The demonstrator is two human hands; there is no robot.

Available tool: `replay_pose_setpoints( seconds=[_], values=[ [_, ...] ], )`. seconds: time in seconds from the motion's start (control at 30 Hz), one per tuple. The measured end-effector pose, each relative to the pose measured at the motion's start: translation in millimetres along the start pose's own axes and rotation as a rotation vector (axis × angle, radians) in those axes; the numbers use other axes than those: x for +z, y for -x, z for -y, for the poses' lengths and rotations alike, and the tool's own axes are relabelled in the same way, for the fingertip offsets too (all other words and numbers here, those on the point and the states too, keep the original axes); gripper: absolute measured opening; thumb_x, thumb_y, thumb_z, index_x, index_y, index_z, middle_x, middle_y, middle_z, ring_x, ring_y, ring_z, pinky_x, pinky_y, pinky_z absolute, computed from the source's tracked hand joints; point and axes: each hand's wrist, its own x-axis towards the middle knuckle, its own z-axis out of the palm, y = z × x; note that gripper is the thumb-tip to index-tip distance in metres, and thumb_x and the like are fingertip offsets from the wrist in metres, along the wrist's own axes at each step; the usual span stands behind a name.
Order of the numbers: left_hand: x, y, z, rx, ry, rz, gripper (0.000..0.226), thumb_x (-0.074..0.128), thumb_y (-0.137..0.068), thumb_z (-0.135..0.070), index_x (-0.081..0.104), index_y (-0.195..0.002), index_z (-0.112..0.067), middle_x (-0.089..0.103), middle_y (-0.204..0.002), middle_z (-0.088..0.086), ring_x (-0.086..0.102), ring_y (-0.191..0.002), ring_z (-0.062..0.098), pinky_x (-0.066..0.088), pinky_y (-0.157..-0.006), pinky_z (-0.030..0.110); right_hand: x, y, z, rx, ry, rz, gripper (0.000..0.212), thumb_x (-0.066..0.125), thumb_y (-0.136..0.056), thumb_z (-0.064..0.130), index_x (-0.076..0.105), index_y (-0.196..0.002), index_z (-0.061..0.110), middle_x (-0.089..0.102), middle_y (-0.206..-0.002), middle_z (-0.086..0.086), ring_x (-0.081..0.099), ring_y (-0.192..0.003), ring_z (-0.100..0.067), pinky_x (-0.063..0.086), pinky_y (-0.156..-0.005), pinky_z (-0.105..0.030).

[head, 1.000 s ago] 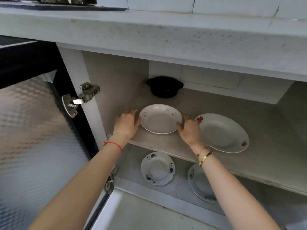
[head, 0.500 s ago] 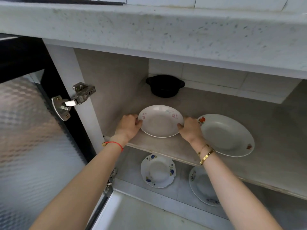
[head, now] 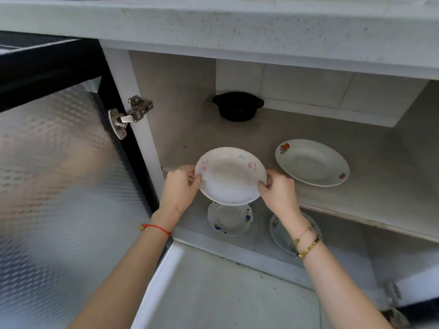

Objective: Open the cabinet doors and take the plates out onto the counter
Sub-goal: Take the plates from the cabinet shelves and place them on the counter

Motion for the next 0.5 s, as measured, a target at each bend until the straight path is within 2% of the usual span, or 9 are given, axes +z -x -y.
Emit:
replay_pose_setpoints(
  seconds=[0.07,0.1,0.17,0.23,0.4,0.5],
  values=[
    [-8,25,-3,0.022,-0.005,-0.018,0.017,0.059,-0.088,-0.02,0.074,-0.095,-0.015,0.075,-0.085,0.0,0.067,-0.077,0.013,0.05,-0.071,0.021,-9,24,3,0.007,-0.03,-0.029,0.01,0.063,-0.083,0.014,0.066,-0.091,0.016,0.046,-0.052,0.013,0.047,-0.052,-0.002,0.033,-0.05,-0.01],
    [-11,37,-4,0.026,-0.004,-0.023,0.016,0.06,-0.088,-0.018,0.074,-0.094,-0.015,0.074,-0.085,0.0,0.067,-0.078,0.014,0.049,-0.071,0.021,-12,36,4,0.017,-0.055,-0.026,0.014,0.063,-0.084,0.014,0.067,-0.096,0.018,0.048,-0.052,0.012,0.049,-0.054,-0.002,0.036,-0.053,-0.011],
    [-15,58,-6,0.013,0.001,-0.025,0.015,0.061,-0.088,-0.017,0.074,-0.096,-0.016,0.074,-0.086,-0.001,0.067,-0.079,0.012,0.05,-0.073,0.021,-17,58,6,0.026,-0.086,-0.005,0.021,0.063,-0.085,0.015,0.067,-0.106,0.017,0.053,-0.056,0.011,0.055,-0.059,-0.007,0.047,-0.062,-0.024],
    [-17,75,-7,-0.002,0.005,-0.032,0.016,0.062,-0.088,-0.017,0.074,-0.098,-0.017,0.074,-0.086,-0.003,0.066,-0.078,0.011,0.049,-0.072,0.021,-20,77,6,0.03,-0.105,0.006,0.024,0.064,-0.085,0.015,0.067,-0.109,0.016,0.056,-0.06,0.011,0.058,-0.063,-0.013,0.051,-0.067,-0.029],
    [-32,105,-23,-0.04,0.02,-0.024,0.018,0.061,-0.089,-0.015,0.073,-0.102,-0.017,0.074,-0.09,-0.003,0.064,-0.076,0.01,0.046,-0.068,0.021,-38,103,18,0.051,-0.116,0.025,0.025,0.064,-0.083,0.013,0.066,-0.107,0.018,0.06,-0.063,0.007,0.06,-0.063,-0.011,0.05,-0.064,-0.028],
    [-56,117,-43,-0.094,0.02,-0.03,0.019,0.061,-0.089,-0.016,0.073,-0.103,-0.018,0.072,-0.089,-0.004,0.062,-0.076,0.01,0.043,-0.067,0.012,-61,112,40,0.065,-0.124,0.041,0.03,0.065,-0.082,0.012,0.066,-0.11,0.02,0.062,-0.062,0.009,0.06,-0.06,-0.01,0.051,-0.065,-0.027]
  ],
)
